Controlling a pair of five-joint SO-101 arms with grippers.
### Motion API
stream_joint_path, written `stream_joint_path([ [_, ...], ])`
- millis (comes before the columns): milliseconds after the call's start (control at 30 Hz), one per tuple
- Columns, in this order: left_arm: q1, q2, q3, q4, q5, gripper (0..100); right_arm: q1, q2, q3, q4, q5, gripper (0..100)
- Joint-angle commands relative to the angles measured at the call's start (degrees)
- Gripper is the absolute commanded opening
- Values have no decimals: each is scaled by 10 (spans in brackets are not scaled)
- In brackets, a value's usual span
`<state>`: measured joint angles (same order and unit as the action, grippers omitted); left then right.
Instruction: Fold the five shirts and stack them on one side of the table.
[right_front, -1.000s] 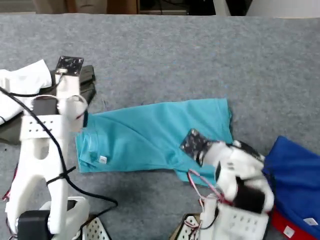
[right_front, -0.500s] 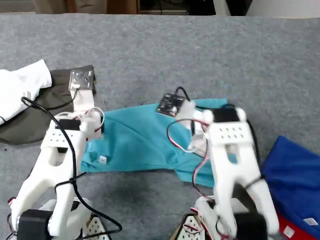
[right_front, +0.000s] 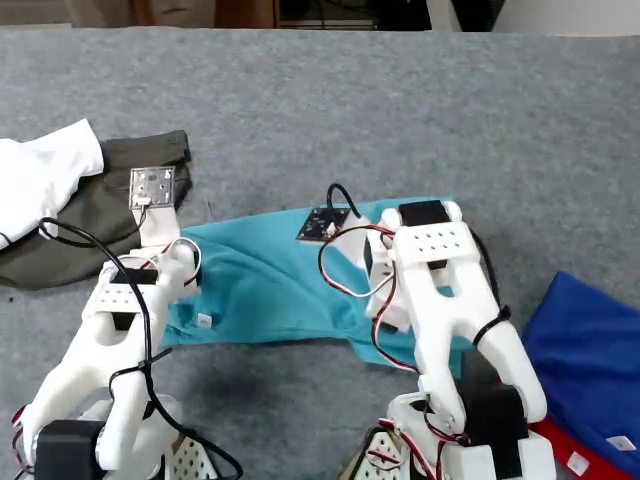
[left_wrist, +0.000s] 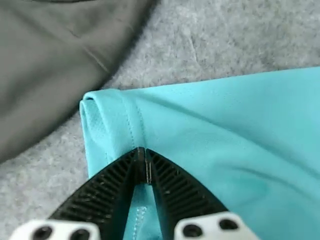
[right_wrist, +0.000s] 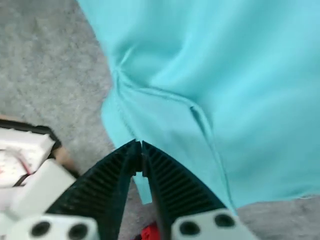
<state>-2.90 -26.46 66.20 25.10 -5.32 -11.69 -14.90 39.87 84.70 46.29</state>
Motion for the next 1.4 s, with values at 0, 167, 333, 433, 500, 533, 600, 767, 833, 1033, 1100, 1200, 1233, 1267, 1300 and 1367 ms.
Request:
stream_joint_path([
  [0,-6,-8,-4,-10,4,19,-8,0,-24,21,-4,5],
  [167,-6,-8,-4,-10,3,19,-5,-1,21,25,33,5],
  [333,-5,-8,-4,-10,3,19,26,0,-20,-37,11,5],
  [433,-5,-8,-4,-10,3,19,19,5,-101,-55,-14,5],
  [500,-5,-8,-4,-10,3,19,9,15,-134,-84,-19,5],
  [533,-5,-8,-4,-10,3,19,5,26,-145,-98,-22,5],
  [600,-5,-8,-4,-11,3,19,-4,60,-150,-131,-32,5],
  [767,-5,-8,-4,-12,3,19,-15,150,-148,-146,-94,5],
  [833,-5,-8,-4,-13,3,19,-15,153,-145,-136,-94,5],
  [1033,-5,-8,-4,-13,2,19,-15,153,-118,-123,-91,5],
  [1100,-5,-8,-5,-13,2,19,-15,153,-96,-124,-91,5],
  [1200,-5,-4,-11,-12,2,19,-14,153,-63,-137,-91,5],
  [1233,-5,-4,-11,-12,2,19,-14,153,-52,-142,-91,5],
  [1267,-5,-4,-11,-12,2,19,-14,153,-43,-146,-91,5],
  [1300,-5,-4,-11,-12,2,19,-14,153,-36,-146,-91,5],
  [1367,-5,-4,-11,-12,2,19,-14,152,-28,-144,-91,5],
])
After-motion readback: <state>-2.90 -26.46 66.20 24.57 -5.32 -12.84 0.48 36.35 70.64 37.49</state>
